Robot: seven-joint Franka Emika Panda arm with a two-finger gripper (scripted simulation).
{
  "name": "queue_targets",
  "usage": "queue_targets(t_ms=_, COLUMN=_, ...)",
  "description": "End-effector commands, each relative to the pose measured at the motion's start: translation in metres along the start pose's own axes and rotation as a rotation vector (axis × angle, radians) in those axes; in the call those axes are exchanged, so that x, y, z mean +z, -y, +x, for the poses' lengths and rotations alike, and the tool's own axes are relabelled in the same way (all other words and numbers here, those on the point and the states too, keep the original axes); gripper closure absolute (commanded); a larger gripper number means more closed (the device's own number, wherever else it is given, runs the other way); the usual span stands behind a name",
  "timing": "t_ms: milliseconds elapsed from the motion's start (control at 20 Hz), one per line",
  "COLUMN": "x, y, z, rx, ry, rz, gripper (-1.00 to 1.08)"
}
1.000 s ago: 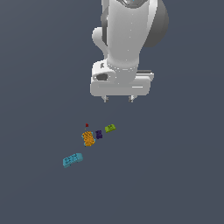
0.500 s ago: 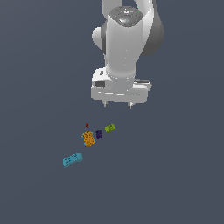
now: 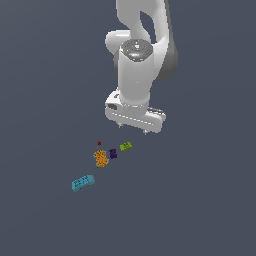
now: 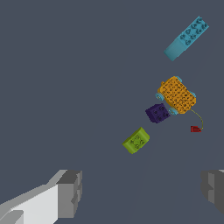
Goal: Pick up a designated object from a clutter of objects.
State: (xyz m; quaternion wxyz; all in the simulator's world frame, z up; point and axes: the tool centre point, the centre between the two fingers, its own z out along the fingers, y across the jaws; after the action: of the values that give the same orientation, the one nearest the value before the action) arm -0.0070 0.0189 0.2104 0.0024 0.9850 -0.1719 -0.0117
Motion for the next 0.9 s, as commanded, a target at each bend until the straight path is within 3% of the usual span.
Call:
queue_targets(t_ms=0, x=0.014, y=-0.002, z=0.000, rx=0.073, ry=-0.001, rz=0.004, gripper=-0.92)
queue_targets(t_ms=850, x=0.105, y=-0.022, z=-0.011, rx=0.567, ry=-0.007, rz=0.018, gripper=-0.92)
